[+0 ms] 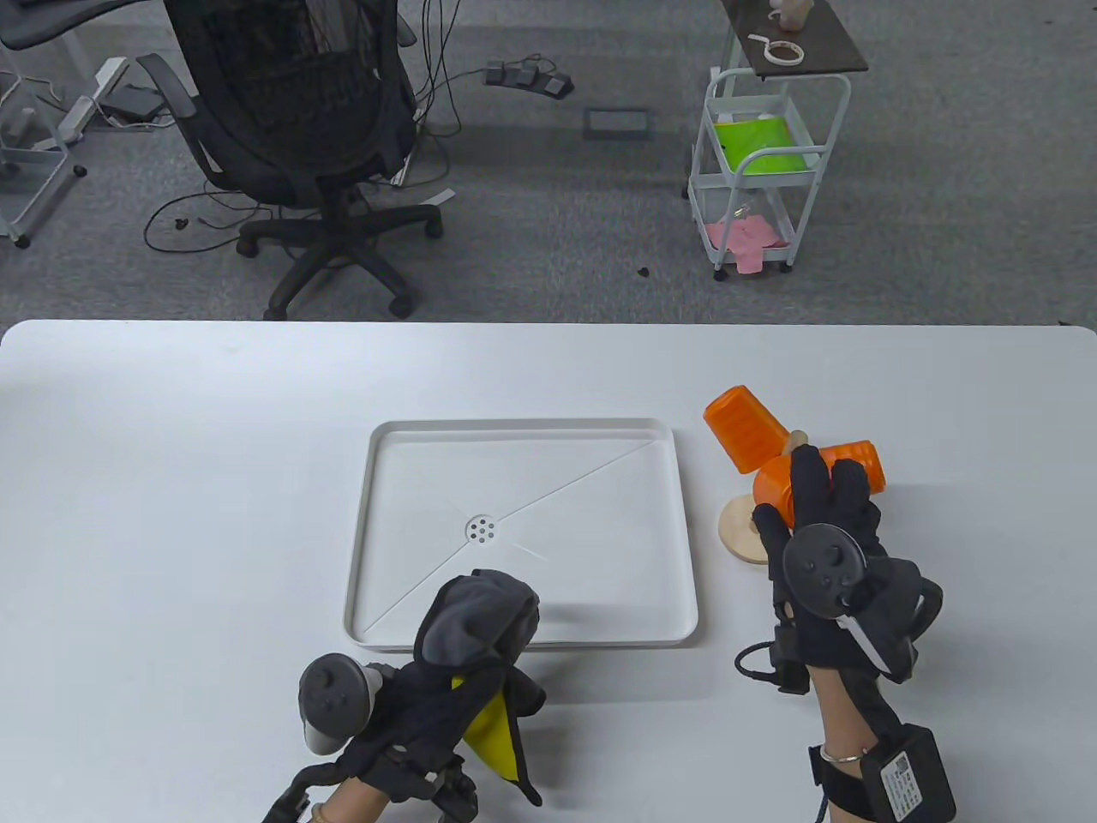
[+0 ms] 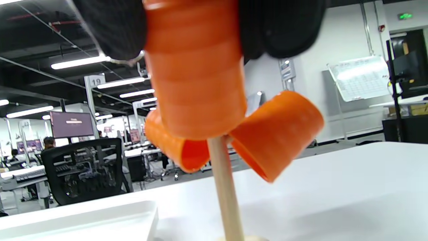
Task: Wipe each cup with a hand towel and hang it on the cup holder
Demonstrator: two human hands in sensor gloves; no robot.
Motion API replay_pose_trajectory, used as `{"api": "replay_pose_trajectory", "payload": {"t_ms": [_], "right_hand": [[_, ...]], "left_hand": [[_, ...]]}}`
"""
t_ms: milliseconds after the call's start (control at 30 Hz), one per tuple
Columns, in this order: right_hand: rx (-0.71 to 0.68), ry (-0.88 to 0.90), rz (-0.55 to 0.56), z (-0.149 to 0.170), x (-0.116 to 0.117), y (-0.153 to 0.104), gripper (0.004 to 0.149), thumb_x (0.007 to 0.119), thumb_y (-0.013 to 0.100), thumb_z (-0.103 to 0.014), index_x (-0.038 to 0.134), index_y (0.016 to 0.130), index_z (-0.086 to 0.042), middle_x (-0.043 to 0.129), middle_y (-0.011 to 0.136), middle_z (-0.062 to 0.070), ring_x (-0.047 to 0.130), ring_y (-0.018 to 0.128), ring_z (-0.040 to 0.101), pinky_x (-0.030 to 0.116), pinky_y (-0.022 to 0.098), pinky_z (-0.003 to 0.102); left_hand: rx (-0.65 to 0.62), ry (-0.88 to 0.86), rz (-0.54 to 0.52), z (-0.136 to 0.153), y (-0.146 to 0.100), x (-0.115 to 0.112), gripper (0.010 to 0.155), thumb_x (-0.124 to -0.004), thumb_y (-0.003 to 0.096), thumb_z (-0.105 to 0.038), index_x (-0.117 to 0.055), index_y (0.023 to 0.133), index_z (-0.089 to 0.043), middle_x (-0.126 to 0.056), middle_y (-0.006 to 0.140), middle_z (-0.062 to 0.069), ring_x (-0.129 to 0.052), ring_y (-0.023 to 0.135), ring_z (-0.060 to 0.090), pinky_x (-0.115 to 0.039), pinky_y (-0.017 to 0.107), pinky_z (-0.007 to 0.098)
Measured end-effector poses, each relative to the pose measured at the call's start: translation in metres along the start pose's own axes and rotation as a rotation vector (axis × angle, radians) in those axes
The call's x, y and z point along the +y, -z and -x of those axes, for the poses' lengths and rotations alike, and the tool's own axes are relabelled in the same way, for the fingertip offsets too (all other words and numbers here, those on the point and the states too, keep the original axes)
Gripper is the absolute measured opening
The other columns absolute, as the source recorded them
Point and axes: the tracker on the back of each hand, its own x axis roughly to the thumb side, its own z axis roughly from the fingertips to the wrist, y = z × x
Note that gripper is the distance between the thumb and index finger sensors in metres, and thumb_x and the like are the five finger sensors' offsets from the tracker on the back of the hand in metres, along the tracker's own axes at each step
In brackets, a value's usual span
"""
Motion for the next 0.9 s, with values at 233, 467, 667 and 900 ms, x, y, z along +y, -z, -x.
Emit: {"api": "replay_pose_trajectory", "payload": {"t_ms": [233,467,667,900], "right_hand": [[0.021,-0.096,-0.017,-0.004,0.010,0.002,0.074,0.076,0.056,-0.050,0.040,0.114,-0.021,0.051,0.109,0.029,0.081,0.076,0.046,0.081,0.050,0.045],[0.034,-0.153,-0.036,-0.006,0.015,0.003,0.076,0.076,0.055,-0.052,0.041,0.114,-0.018,0.052,0.108,0.030,0.086,0.069,0.044,0.084,0.043,0.042],[0.040,-0.164,-0.045,-0.008,0.017,0.003,0.076,0.075,0.055,-0.052,0.042,0.114,-0.017,0.052,0.107,0.031,0.088,0.066,0.044,0.084,0.042,0.042],[0.031,-0.137,-0.068,-0.008,0.017,0.003,0.075,0.075,0.055,-0.052,0.044,0.114,-0.016,0.054,0.106,0.031,0.088,0.065,0.044,0.085,0.041,0.042]], "left_hand": [[0.000,0.000,0.000,0.000,0.000,0.000,0.066,-0.061,0.0632,-0.060,-0.032,0.119,-0.037,-0.041,0.125,0.011,-0.054,0.107,0.044,-0.079,0.058,0.048],[0.009,-0.001,0.010,0.000,0.001,0.000,0.066,-0.061,0.0633,-0.060,-0.033,0.119,-0.037,-0.042,0.125,0.011,-0.054,0.107,0.044,-0.078,0.059,0.048],[0.007,-0.002,0.012,-0.001,0.001,0.000,0.066,-0.061,0.0633,-0.060,-0.033,0.119,-0.037,-0.042,0.125,0.011,-0.054,0.107,0.044,-0.079,0.058,0.048],[0.010,-0.007,0.014,0.000,0.001,-0.001,0.066,-0.061,0.0633,-0.060,-0.033,0.119,-0.037,-0.041,0.125,0.011,-0.054,0.106,0.044,-0.079,0.058,0.048]]}}
